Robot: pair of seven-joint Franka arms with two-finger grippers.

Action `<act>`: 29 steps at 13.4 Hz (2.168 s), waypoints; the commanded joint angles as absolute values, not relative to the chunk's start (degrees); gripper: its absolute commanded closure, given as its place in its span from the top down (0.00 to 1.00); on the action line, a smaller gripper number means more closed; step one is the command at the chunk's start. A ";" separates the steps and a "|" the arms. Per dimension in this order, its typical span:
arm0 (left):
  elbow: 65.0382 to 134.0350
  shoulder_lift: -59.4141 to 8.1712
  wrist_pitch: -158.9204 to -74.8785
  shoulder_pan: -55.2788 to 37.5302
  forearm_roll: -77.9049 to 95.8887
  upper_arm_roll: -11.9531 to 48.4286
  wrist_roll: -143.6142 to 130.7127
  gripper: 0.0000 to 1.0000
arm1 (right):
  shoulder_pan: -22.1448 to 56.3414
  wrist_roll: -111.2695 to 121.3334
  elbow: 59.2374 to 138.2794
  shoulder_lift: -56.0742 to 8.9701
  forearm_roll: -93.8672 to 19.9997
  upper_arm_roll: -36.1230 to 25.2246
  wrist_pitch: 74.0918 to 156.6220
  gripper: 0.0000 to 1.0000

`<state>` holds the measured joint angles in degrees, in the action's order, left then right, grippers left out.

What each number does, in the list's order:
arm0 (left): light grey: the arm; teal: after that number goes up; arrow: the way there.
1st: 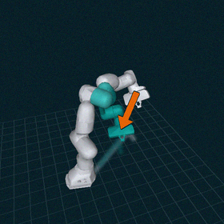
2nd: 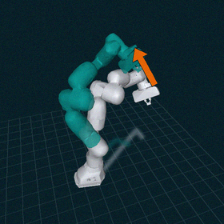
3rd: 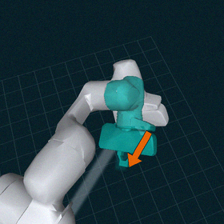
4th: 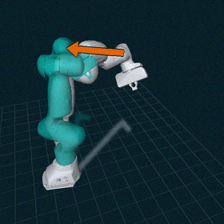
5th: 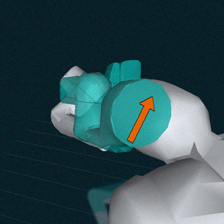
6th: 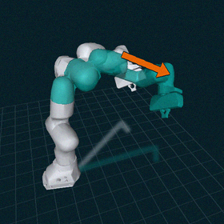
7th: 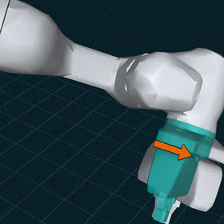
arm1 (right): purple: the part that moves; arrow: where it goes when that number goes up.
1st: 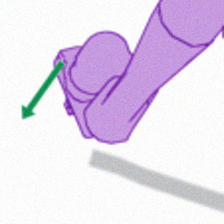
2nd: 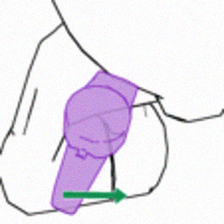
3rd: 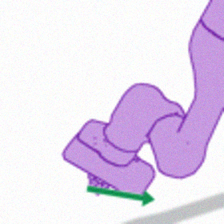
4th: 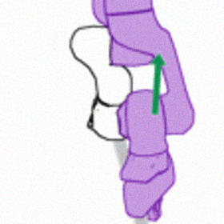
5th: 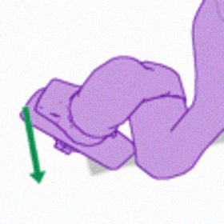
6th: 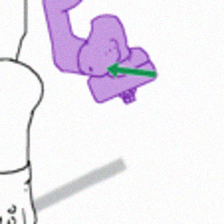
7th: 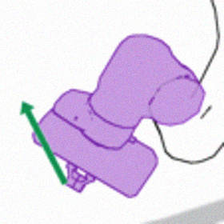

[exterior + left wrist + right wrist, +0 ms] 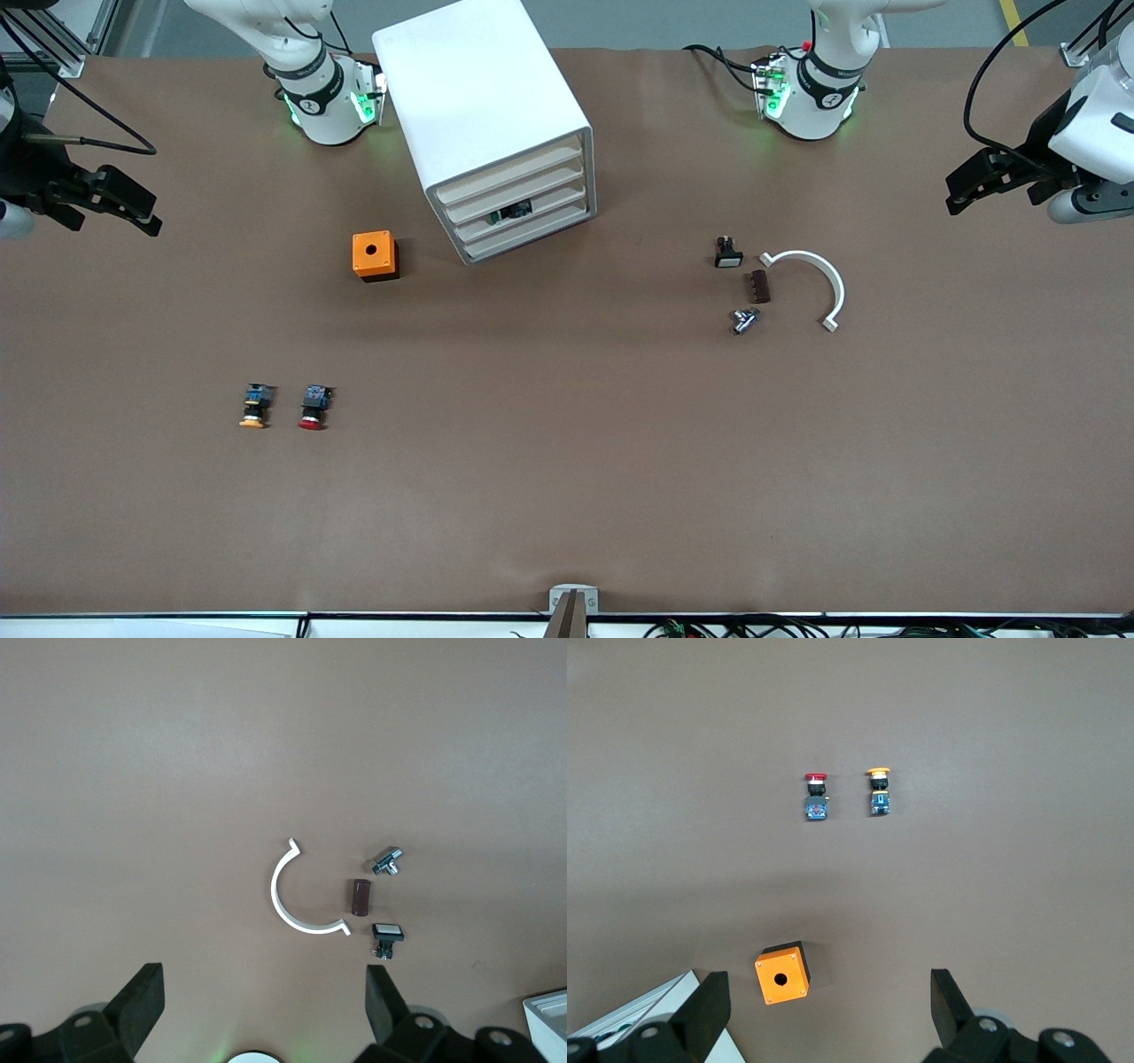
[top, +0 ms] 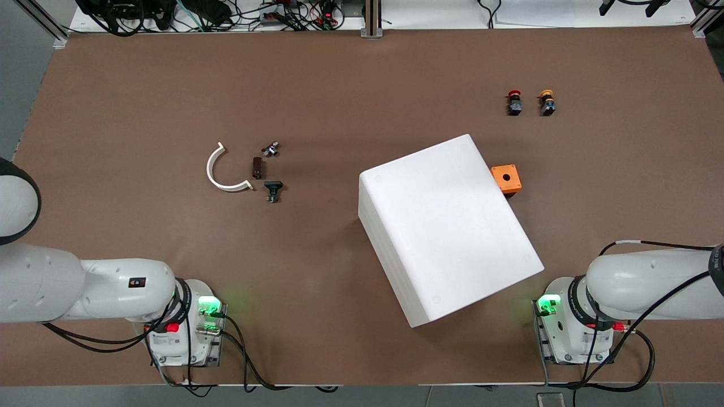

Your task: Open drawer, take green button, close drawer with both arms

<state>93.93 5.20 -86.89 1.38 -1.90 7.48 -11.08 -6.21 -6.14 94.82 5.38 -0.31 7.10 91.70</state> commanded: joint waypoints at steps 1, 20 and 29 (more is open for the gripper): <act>92.81 4.75 -86.48 1.58 -1.32 7.47 -9.67 0.99 | -5.98 -6.50 93.52 5.18 0.70 7.12 90.62 1.00; 88.24 -20.37 -100.19 -7.55 -1.06 9.93 -30.99 1.00 | -5.71 -5.81 93.60 5.01 0.62 7.56 91.05 1.00; 76.47 -40.86 -103.61 -17.83 4.29 10.02 -70.46 1.00 | -5.19 -5.19 93.78 4.57 0.62 7.56 90.62 1.00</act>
